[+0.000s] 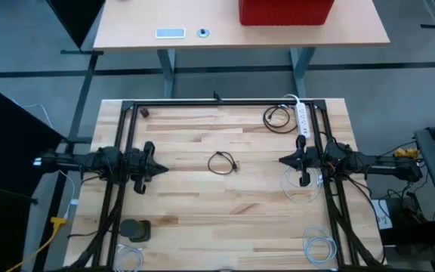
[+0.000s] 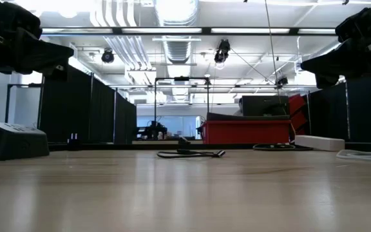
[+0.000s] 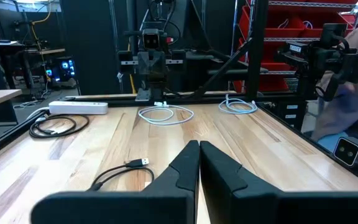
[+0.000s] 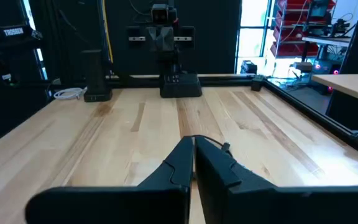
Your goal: Insert USB
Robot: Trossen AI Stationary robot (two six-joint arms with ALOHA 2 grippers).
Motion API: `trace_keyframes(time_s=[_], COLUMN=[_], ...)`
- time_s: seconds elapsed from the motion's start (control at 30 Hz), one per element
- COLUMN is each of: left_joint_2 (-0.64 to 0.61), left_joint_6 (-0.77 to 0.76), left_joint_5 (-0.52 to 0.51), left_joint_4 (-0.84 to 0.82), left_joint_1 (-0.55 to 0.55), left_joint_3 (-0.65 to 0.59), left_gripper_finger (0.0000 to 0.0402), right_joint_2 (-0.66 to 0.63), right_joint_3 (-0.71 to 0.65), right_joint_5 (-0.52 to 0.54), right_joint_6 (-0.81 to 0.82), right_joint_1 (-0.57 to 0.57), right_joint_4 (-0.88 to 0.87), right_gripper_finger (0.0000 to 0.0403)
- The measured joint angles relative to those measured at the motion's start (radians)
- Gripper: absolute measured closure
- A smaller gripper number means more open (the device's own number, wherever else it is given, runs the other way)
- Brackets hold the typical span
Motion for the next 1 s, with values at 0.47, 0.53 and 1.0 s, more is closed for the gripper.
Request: trace_keyframes(time_s=[0.47, 0.53, 1.0], left_joint_2=[0.0, 0.0, 0.0], left_joint_6=[0.0, 0.0, 0.0], left_joint_5=[0.0, 0.0, 0.0], left_joint_4=[0.0, 0.0, 0.0], left_joint_1=[0.0, 0.0, 0.0], left_joint_3=[0.0, 0.0, 0.0], left_gripper_finger=[0.0402, 0.0402, 0.0402], right_joint_2=[0.0, 0.002, 0.484], right_joint_3=[0.0, 0.0, 0.086], right_joint_5=[0.0, 0.013, 0.191], right_joint_6=[0.008, 0.044, 0.399], right_joint_1=[0.0, 0.0, 0.003], right_joint_4=[0.01, 0.032, -0.07], right_gripper_finger=[0.0403, 0.0403, 0.0403])
